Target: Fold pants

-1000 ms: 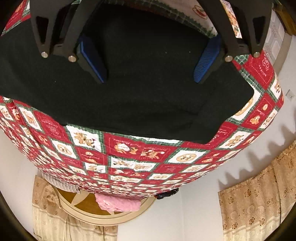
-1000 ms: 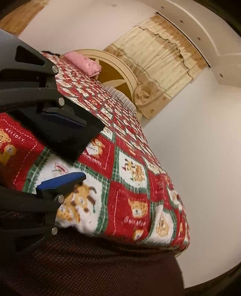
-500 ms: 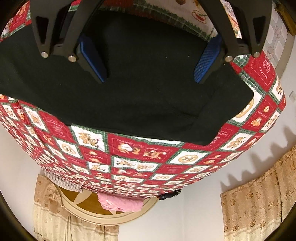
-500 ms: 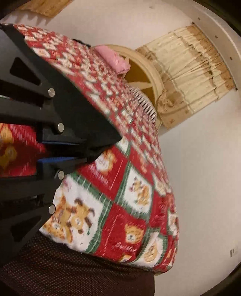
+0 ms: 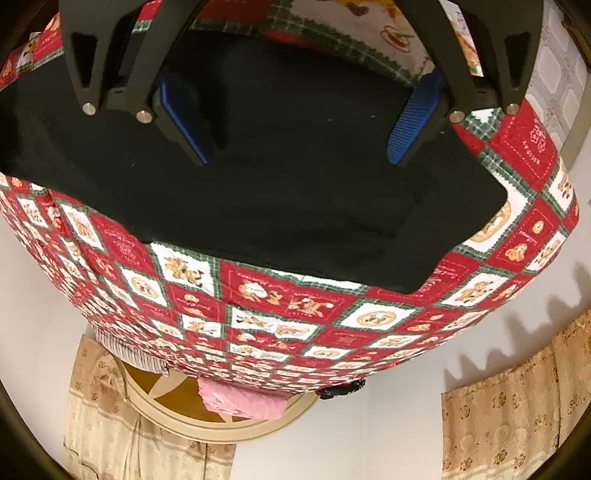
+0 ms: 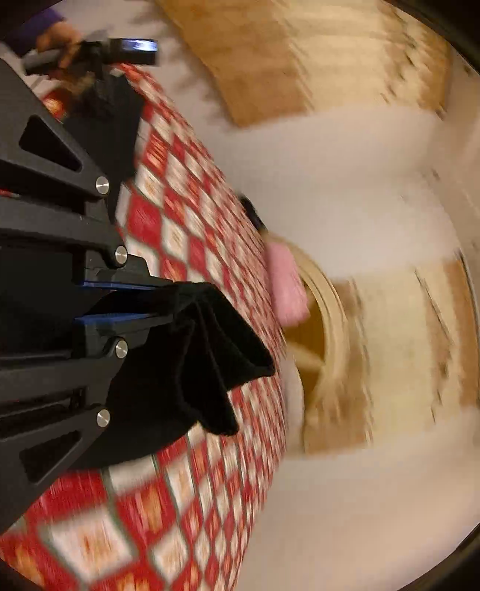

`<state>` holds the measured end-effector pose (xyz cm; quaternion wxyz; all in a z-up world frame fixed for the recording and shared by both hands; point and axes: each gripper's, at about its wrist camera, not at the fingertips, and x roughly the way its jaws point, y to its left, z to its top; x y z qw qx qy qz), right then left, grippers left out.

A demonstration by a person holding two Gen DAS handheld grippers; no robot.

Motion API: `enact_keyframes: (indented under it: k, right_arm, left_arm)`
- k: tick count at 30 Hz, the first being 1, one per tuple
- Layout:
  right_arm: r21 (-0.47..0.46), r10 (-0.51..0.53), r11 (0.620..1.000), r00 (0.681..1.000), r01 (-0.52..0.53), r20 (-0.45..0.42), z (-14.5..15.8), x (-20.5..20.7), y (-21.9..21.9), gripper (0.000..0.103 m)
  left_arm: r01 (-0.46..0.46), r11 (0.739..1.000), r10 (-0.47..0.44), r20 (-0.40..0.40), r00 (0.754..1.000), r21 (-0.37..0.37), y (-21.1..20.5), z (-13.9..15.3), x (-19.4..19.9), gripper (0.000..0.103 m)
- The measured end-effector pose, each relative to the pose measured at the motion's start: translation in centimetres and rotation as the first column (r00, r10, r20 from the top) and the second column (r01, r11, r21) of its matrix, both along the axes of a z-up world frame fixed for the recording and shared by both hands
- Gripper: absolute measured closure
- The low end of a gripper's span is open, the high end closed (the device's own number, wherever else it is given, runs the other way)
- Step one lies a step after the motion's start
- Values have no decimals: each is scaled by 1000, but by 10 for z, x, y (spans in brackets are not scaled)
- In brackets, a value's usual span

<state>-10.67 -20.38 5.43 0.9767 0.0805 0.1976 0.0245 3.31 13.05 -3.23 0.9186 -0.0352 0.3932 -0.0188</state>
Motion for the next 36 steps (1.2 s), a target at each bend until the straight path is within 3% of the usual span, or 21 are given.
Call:
enact_keyframes:
  k: [4,9,17,22,27,29,30,32,34,36]
  right_arm:
    - [-15,148,989,984,-151,-99,-47,21,59,93]
    - [-78,216,969,959,-234,-185,-85,26,95,93]
    - [-161,210,957,957,-243,-199,-94,23,107,93]
    - [-300,216,916,958,-265,-186,-101,17,131,92]
    - [-432,218,860,962,-270,-166,-106,7,148,86]
    - [-342,284,879,941,-332,-185,-94,4,143,75]
    - [-221,366,891,916,-396,-163,-82,0,133,75]
    - [-92,432,893,896,-441,-105,-63,-4,118,75]
    - [-41,411,910,911,-413,-48,-46,1,101,75]
    - [-24,304,951,950,-307,-72,-42,23,83,75]
  left_arm:
    - [-10,1000,10,5,1000,-10,8,2,-1,5]
    - [-6,1000,6,6,1000,-1,10,-1,1,5]
    - [10,999,-10,3,1000,35,1,-8,4,5]
    - [12,999,-13,6,1000,30,3,-8,4,5]
    - [15,999,-15,7,1000,34,2,-8,3,5]
    - [23,999,-23,7,1000,28,1,-6,1,5]
    - [27,999,-27,8,1000,26,1,-5,1,5]
    - [36,999,-36,14,999,25,0,-3,-1,5]
    - [38,999,-39,16,999,29,-2,-2,-1,5]
    - [42,999,-42,16,999,24,-5,-1,0,5]
